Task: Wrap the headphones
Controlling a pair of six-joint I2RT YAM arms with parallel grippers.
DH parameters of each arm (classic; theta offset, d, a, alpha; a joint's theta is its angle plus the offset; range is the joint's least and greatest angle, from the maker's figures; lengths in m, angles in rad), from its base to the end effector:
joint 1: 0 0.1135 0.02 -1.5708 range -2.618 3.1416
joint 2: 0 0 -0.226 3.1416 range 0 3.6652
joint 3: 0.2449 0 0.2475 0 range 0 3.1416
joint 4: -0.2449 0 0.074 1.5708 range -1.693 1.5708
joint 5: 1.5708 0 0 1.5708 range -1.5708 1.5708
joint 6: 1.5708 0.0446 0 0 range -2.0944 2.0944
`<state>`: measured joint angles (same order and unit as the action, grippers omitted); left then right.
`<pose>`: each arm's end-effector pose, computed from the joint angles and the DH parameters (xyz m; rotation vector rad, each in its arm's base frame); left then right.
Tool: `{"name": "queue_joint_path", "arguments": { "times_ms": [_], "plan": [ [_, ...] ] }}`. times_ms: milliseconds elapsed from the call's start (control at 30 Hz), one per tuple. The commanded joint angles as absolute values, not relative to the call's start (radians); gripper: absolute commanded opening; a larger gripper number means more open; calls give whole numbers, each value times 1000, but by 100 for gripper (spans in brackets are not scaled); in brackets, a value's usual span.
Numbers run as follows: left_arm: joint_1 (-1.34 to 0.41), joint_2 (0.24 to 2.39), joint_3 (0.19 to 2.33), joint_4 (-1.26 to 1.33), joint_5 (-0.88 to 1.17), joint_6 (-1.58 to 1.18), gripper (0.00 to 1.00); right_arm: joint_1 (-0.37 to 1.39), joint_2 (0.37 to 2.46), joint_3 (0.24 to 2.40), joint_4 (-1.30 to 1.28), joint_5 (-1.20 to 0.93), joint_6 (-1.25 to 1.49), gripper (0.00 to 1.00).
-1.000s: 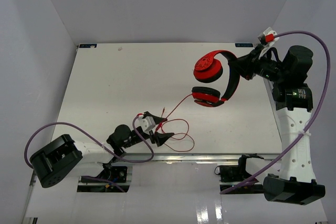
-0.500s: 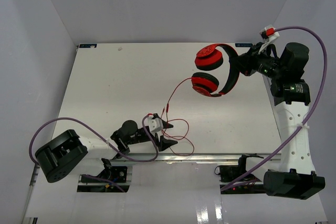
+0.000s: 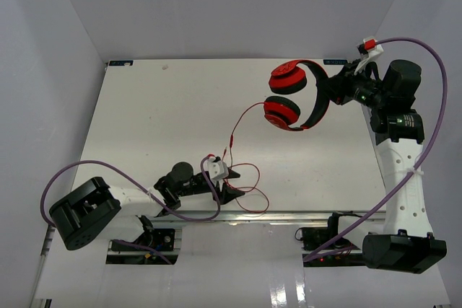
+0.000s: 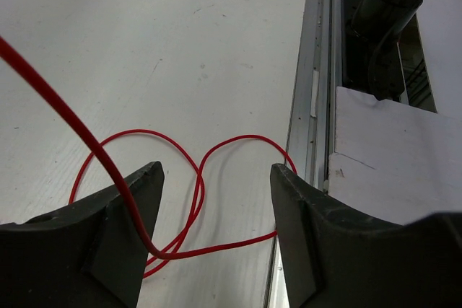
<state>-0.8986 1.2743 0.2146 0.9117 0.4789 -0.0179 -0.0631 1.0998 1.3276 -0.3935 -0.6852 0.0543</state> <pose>0.1309 -0.1975 0.1328 1.1024 1.4569 -1.0732 0.2461 0.0127 0.4097 -0.4030 1.6864 0.5858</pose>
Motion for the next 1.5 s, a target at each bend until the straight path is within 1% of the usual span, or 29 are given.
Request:
{"name": "queue_joint_path", "arguments": {
  "times_ms": [0, 100, 233, 433, 567, 633, 700, 800, 867, 933, 1000, 1100, 1133, 1167, 1333, 1467],
  "plan": [
    [-897, 1277, 227, 937, 474, -34, 63, -64, 1075, 1388, -342, -686, 103, 8],
    [-897, 1275, 200, 971, 458, -53, 62, -64, 1072, 1415, -344, -683, 107, 8],
    [-897, 1270, 164, 1010, 448, -80, 54, -64, 1074, 1447, -348, -689, 117, 8],
    [-897, 1272, 118, 1061, 440, -111, 51, -64, 1085, 1491, -363, -699, 124, 8],
    [-897, 1278, 107, 1072, 440, -118, 45, -64, 1083, 1503, -365, -715, 139, 8],
    [-897, 1283, 109, 1078, 442, -120, 40, -64, 1081, 1505, -366, -716, 141, 8],
    [-897, 1290, 113, 1080, 442, -120, 38, -64, 1080, 1506, -368, -719, 141, 8],
    [-897, 1306, 115, 1112, 432, -128, 48, -64, 1080, 1504, -372, -729, 141, 8],
    [-897, 1318, 118, 1145, 416, -138, 58, -64, 1076, 1499, -374, -731, 141, 8],
    [-897, 1341, 123, 1164, 395, -143, 65, -64, 1072, 1495, -376, -735, 141, 8],
    [-897, 1363, 124, 1196, 383, -155, 68, -64, 1070, 1492, -376, -738, 141, 8],
    [-897, 1409, 130, 1258, 388, -190, 68, -64, 1063, 1485, -376, -741, 141, 8],
    [-897, 1440, 137, 1273, 401, -201, 67, -64, 1062, 1483, -376, -741, 141, 8],
    [-897, 1460, 150, 1284, 421, -215, 63, -64, 1062, 1479, -376, -741, 140, 8],
    [-897, 1518, 170, 1366, 462, -268, 39, -64, 1053, 1461, -376, -744, 131, 8],
    [-897, 1535, 160, 1407, 463, -293, 31, -64, 1045, 1444, -376, -744, 122, 8]
  ]
}}
